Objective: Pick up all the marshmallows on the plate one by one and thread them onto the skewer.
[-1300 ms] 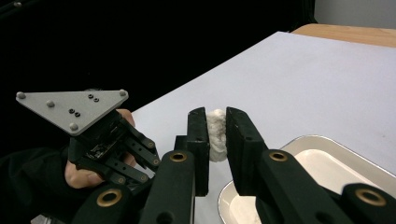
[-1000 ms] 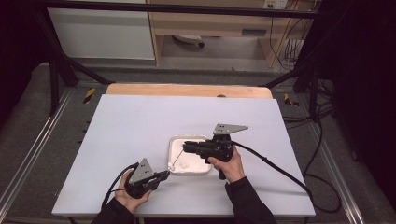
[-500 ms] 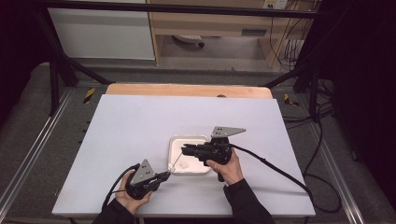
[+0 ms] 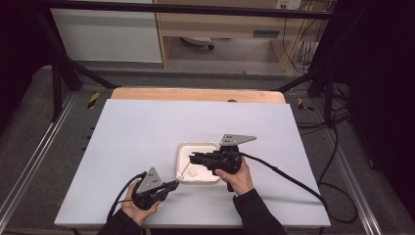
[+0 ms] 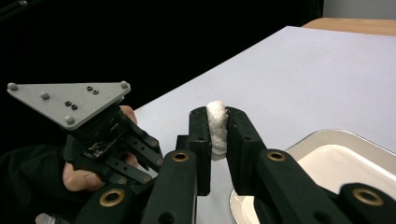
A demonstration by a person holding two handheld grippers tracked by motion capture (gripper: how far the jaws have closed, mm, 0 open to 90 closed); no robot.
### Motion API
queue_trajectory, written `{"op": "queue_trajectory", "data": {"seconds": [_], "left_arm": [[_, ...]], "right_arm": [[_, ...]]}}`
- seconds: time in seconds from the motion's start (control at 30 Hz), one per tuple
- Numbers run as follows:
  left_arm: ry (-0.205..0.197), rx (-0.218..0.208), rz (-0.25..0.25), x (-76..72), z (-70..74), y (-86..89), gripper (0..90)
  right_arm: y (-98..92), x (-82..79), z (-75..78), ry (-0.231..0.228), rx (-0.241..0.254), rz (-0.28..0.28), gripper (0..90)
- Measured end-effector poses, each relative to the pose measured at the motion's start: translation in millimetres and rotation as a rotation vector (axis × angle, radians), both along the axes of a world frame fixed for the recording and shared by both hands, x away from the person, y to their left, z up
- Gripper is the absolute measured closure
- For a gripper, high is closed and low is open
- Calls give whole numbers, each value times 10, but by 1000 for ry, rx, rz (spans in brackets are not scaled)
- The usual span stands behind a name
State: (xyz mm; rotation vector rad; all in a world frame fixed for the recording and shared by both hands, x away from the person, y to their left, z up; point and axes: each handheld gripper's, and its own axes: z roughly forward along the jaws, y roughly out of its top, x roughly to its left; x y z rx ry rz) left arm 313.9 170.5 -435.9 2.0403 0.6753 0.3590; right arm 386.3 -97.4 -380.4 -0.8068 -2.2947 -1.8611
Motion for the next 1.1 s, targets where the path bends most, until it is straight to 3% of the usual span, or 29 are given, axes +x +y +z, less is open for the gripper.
{"op": "queue_trajectory", "data": {"seconds": [0.43, 0.83, 1.1], "left_arm": [[-32, 5, 11, -20, 9, -4, 895], [-31, 7, 8, -14, 4, -25, 895], [-31, 10, 10, -14, 8, -23, 895]], "right_arm": [[3, -8, -14, 15, 19, 19, 819], [17, -29, -31, 22, 47, 30, 821], [12, -36, -46, 17, 30, 27, 821]]}}
